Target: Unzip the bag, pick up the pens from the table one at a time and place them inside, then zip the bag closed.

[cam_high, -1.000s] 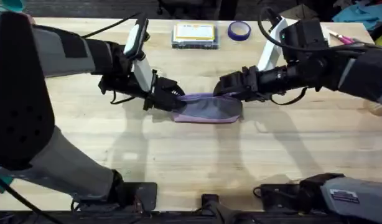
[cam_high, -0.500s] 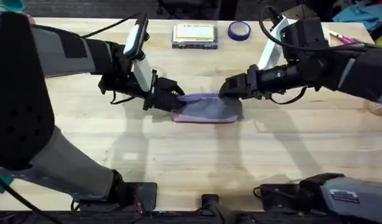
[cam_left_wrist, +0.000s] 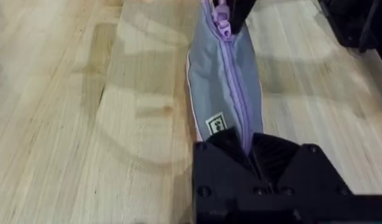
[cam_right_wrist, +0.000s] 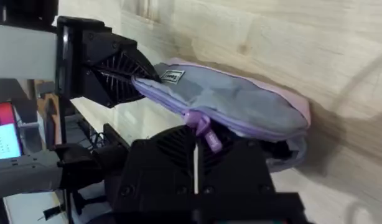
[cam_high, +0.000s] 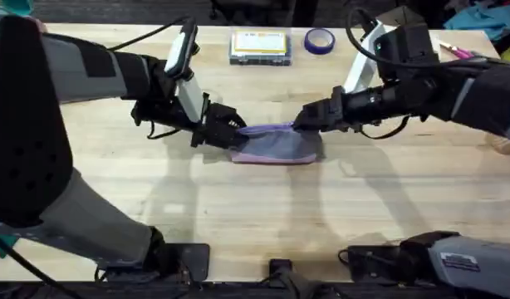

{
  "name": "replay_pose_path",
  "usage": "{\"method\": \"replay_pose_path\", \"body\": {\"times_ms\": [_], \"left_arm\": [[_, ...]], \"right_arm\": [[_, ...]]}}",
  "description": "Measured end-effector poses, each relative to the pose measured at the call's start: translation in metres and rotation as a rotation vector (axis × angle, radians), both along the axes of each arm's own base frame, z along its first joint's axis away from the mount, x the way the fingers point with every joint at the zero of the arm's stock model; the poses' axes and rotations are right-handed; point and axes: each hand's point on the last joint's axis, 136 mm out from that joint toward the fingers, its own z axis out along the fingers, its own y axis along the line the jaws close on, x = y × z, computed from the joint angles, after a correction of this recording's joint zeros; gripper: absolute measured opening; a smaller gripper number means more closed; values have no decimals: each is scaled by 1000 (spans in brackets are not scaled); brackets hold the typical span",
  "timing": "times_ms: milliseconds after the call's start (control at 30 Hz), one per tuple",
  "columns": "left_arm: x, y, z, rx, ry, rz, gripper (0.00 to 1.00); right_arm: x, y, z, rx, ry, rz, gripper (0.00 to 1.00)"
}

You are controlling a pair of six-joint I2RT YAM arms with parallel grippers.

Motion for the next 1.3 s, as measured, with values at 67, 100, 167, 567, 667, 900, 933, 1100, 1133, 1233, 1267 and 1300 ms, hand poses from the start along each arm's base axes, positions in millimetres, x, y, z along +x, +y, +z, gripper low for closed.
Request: {"method": "replay_pose_path", "body": {"times_ms": [67, 100, 167, 567, 667, 900, 933, 1100, 1133, 1233, 1267, 1300], "left_arm": [[0, 0, 0, 0, 0, 0, 42], [0, 0, 0, 0, 0, 0, 42], [0, 0, 0, 0, 0, 0, 42], [0, 0, 0, -1, 1, 2, 42], [0, 0, 0, -1, 1, 2, 42], [0, 0, 0, -1, 0, 2, 42], [0, 0, 0, -1, 0, 2, 42], [0, 0, 0, -1, 0, 2, 42], [0, 0, 0, -1, 0, 2, 42], [0, 0, 0, -1, 0, 2, 42], [0, 0, 0, -1, 0, 2, 42], [0, 0, 0, -1, 0, 2, 42]], "right_arm": [[0, 0, 0, 0, -1, 0, 33], [0, 0, 0, 0, -1, 0, 32], [0, 0, 2, 1, -5, 0, 32], [9, -28, 33, 26, -91, -91, 31], [14, -46, 35, 24, -89, -153, 31], [26, -92, 41, 19, -94, -303, 31], [27, -97, 42, 19, -97, -319, 31], [28, -106, 46, 18, -112, -346, 31], [28, -106, 46, 18, -115, -345, 31], [28, -106, 46, 19, -114, -344, 31], [28, -106, 46, 19, -115, -343, 31], [28, -105, 46, 20, -115, -342, 31]]}}
